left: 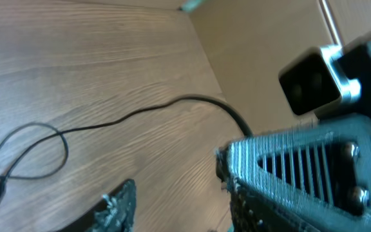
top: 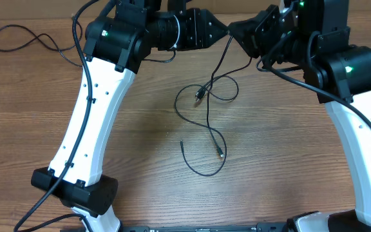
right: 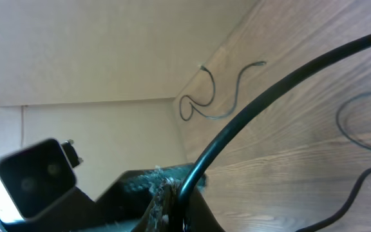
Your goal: Untangle cables
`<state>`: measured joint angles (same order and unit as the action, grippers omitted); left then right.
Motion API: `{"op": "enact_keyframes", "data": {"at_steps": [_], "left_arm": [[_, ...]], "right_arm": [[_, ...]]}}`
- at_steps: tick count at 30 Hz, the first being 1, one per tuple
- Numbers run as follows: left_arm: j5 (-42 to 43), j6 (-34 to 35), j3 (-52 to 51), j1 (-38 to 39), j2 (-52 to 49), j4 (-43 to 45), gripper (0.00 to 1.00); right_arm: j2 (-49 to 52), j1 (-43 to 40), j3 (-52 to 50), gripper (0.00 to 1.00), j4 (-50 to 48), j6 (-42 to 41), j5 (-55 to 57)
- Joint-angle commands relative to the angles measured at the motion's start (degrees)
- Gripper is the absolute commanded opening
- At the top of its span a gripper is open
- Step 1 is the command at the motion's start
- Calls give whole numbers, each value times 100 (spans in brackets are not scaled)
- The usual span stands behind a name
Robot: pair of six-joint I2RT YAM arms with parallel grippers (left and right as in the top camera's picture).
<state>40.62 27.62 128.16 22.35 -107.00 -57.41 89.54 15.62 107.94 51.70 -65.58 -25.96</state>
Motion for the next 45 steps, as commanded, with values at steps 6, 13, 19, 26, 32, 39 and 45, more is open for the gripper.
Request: {"op": "enact_keyframes", "data": {"at_steps": [6,13,19,26,32,39,45], "left_arm": [[448,-1257,72,92,39,-131,47],[743,-1606,72,87,39,-114,45],[1137,-1746,72,90,39,-61,39],[1154,-1891,68,94,39,-61,36],[1152,-1888,68,94,39,-59,27],[1152,-1886,68,94,39,-61,12],[1038,-1843,68,81,39,-15,4]], "right_arm": [[4,-72,151,4,-111,-70,564],[13,-227,151,4,-111,-90,518],[24,-208,151,4,-111,-240,210],[24,-208,151,4,-214,-365,-485],[24,-125,151,4,-153,-361,-678],[24,-31,151,4,-127,-317,-671],[24,-31,151,4,11,-68,-623]]}}
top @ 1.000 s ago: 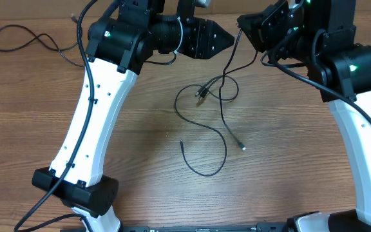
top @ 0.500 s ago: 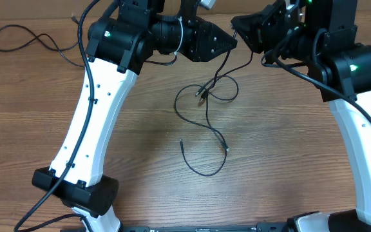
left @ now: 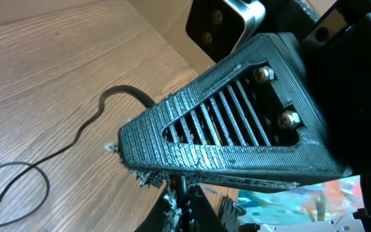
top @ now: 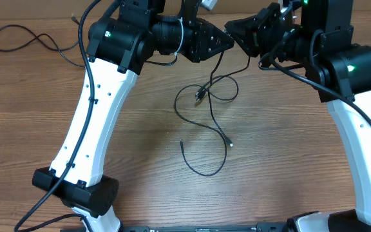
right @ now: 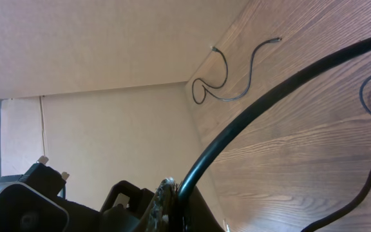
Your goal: Untangle cables
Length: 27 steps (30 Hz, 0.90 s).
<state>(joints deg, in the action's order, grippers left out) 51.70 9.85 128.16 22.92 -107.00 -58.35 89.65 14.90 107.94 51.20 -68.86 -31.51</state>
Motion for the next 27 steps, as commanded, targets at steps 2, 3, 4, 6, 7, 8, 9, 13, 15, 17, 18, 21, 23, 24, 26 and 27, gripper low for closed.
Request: {"op": "enact_keyframes", "data": {"at_steps": [2,3,4,6,7,8,9,13,15,17,18,21,23,24,26,27], "left_arm": [[-313,299,70,11,42,160,4],[-345,586,74,-9,46,240,4],[-339,811,76,-28,66,350,4],[-319,1049,98,-50,122,557,4],[-317,1102,118,-52,166,654,4],[-319,1102,138,-52,212,754,4],[-319,1119,153,-50,278,857,4],[-483,1379,155,-50,522,1248,4],[-616,1517,157,-50,621,1375,4],[-673,1602,155,-50,710,1543,4],[-695,1659,157,-50,741,1615,4],[-684,1980,157,-66,817,1759,4],[-686,2181,155,-85,868,1818,4],[-693,2260,157,-103,892,1860,4],[-691,2358,157,-186,973,1980,4],[-706,2404,157,-247,1016,2000,4]], "right_arm": [[13,33,151,8,111,544,155],[13,15,151,17,186,704,361],[13,-11,151,28,291,839,564],[13,-109,151,56,468,1010,750],[13,-214,151,68,533,1106,745],[11,-295,151,79,595,1163,743],[11,-426,151,86,667,1244,745],[11,-968,151,100,986,1537,748],[11,-1248,151,100,1174,1718,750],[13,-1541,151,100,1379,1945,748],[13,-1679,151,100,1469,2068,750],[13,-2031,151,100,1738,2452,752],[13,-2170,151,100,1891,2669,820],[13,-2216,151,100,1967,2730,894],[13,-2277,151,100,2179,2739,1158],[13,-2280,151,100,2258,2739,1276]]}}
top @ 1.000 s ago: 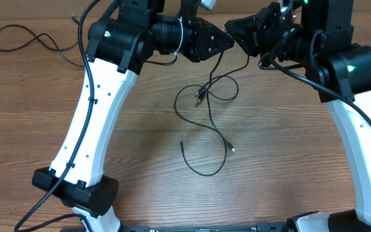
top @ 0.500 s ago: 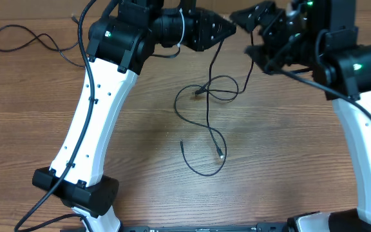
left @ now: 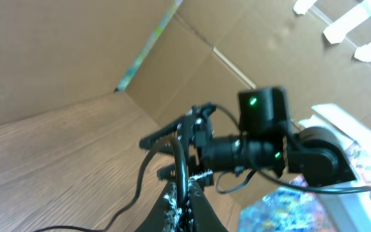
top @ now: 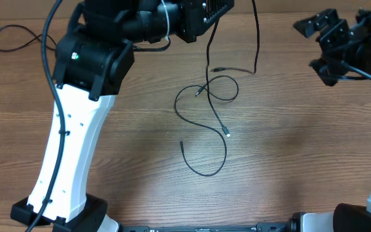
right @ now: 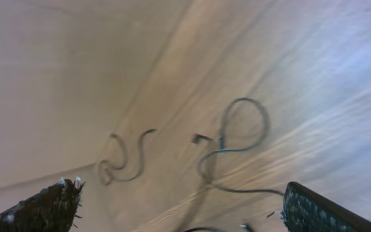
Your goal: Untangle cables
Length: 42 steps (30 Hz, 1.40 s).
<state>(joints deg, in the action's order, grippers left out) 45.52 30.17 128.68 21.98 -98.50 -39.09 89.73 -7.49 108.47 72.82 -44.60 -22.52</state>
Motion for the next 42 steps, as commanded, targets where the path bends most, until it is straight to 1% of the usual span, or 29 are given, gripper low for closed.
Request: {"op": "enact_keyframes", "data": {"at_steps": [1,4,10,13,19,23,25,28,30,34,39,42], "left_arm": [[-118,380,105,-232,216,59,4],[-216,374,105,-553,341,-164,4],[-339,404,101,-1585,411,-1172,4],[-369,411,96,-1985,389,-1578,4],[-409,282,96,-2590,376,-2267,4],[-675,262,96,-2911,367,-2785,4],[-859,140,96,-3058,367,-2997,4],[-1283,22,90,-3110,363,-3268,4],[-1563,-79,90,-3051,334,-3488,4],[-1602,-190,90,-3021,286,-3615,4],[-1513,-177,90,-3021,184,-3429,4],[-1449,-391,90,-3023,68,-3364,4]], "right_arm": [[4,-42,96,100,162,315,490],[4,-42,55,100,282,315,643],[4,-42,-162,100,299,315,645],[9,-42,-238,100,297,315,719],[9,-42,-238,100,321,481,1034],[9,-42,-238,100,330,487,1034],[9,-42,-238,100,378,625,1029],[9,-42,-238,100,387,942,1032],[9,-42,-238,100,385,1008,1034],[9,-42,-238,100,402,1023,1034],[9,-42,-238,100,426,1062,1036],[9,-42,-238,100,442,1062,1051]]}}
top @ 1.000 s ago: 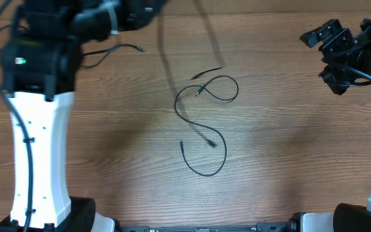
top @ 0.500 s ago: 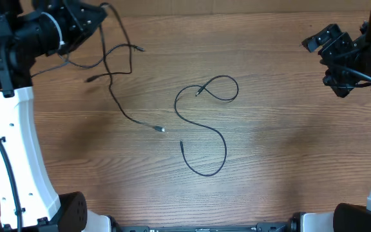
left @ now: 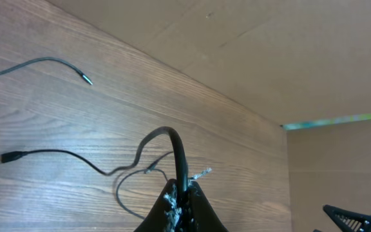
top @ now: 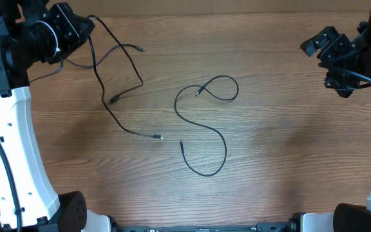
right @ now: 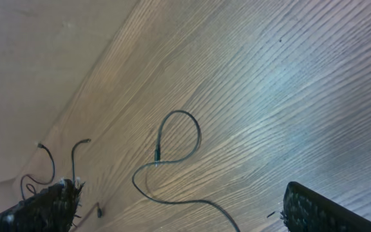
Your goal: Untangle cables
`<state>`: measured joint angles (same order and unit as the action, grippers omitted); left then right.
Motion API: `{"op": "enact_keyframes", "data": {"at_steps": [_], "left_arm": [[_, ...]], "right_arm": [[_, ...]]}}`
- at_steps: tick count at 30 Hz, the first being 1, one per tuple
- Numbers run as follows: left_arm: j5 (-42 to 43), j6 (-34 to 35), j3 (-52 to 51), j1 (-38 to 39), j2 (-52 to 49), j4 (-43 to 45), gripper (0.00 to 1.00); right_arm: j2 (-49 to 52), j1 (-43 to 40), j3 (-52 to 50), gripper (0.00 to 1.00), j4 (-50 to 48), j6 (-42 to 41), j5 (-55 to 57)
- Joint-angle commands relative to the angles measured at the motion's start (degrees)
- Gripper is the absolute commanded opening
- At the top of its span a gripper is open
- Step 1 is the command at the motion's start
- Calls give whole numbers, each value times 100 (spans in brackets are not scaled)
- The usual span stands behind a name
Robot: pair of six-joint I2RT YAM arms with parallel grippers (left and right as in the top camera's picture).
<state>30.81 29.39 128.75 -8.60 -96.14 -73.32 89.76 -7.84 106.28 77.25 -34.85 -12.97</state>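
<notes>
My left gripper [top: 84, 26] is at the far back left, shut on a black cable [top: 102, 84]; the left wrist view shows the cable pinched between the closed jaws of the gripper [left: 184, 189]. From there the cable drapes onto the table, with one plug [top: 113, 100] and one end [top: 160, 137] lying left of centre. A second black cable [top: 219, 138] lies alone mid-table in a loop and an S-curve, apart from the held one; it also shows as the looped cable [right: 176, 138] in the right wrist view. My right gripper [top: 319, 61] hangs open at the back right, empty [right: 179, 212].
A third, thinner grey cable [top: 118, 48] runs out from under the left arm at the back left, its tip close to the held cable. The table's back edge meets a cardboard wall [left: 192, 38].
My left gripper has gone from high over the back middle to the far back left, taking the held cable with it. That cable now lies apart from the looped one. The right gripper remains open at the right.
Both grippers met at the back middle, the right shut on a cable, the left open beside it. Then both were shut on it. After that the right stood open off to the right while the left held the cable high. Now the two cables lie separate.
</notes>
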Motion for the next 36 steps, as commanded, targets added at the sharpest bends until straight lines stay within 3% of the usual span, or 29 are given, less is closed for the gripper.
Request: {"op": "enact_keyframes", "data": {"at_steps": [1,15,20,25,32,36], "left_arm": [[13,-448,83,33,-229,68,4],[-234,-518,83,-938,-1145,-162,4],[-898,-544,83,-1394,-1147,-190,4],[-2194,-490,83,-1770,-1147,-192,4],[-5685,-107,83,-2026,-1147,317,4],[-6734,-131,83,-2035,-1211,584,4]], "right_arm": [[7,-7,-20,100,2,87,96],[7,-7,-20,100,22,87,98],[7,-7,-20,100,22,87,98],[7,-7,-20,100,24,87,98],[7,-7,-20,100,24,87,98],[7,-7,-20,100,24,90,98]]}}
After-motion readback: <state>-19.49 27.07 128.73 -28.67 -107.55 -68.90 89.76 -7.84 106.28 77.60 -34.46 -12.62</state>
